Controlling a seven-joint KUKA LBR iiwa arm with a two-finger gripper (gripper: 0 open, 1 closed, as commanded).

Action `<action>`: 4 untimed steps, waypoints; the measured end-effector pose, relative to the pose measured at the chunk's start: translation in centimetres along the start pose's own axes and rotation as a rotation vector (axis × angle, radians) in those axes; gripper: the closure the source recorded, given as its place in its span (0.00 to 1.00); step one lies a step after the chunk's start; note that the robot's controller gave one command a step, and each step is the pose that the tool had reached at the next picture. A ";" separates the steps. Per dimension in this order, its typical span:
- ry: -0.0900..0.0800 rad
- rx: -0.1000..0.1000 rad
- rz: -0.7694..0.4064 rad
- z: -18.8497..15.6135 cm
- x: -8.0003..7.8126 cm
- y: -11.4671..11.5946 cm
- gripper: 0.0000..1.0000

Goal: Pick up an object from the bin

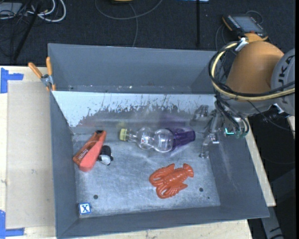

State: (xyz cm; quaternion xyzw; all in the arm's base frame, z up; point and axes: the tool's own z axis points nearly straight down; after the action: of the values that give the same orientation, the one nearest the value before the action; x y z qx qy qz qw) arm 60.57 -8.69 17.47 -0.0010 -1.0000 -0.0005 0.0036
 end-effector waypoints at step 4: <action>-0.014 0.002 -0.128 10.1 -0.6 3.5 1.00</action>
Offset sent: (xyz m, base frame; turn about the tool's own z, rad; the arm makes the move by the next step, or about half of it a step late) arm 0.0115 0.0418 -0.1047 -0.0198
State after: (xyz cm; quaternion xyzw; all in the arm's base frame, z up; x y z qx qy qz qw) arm 61.12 -5.15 7.36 0.0630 -0.9980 0.0003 -0.0033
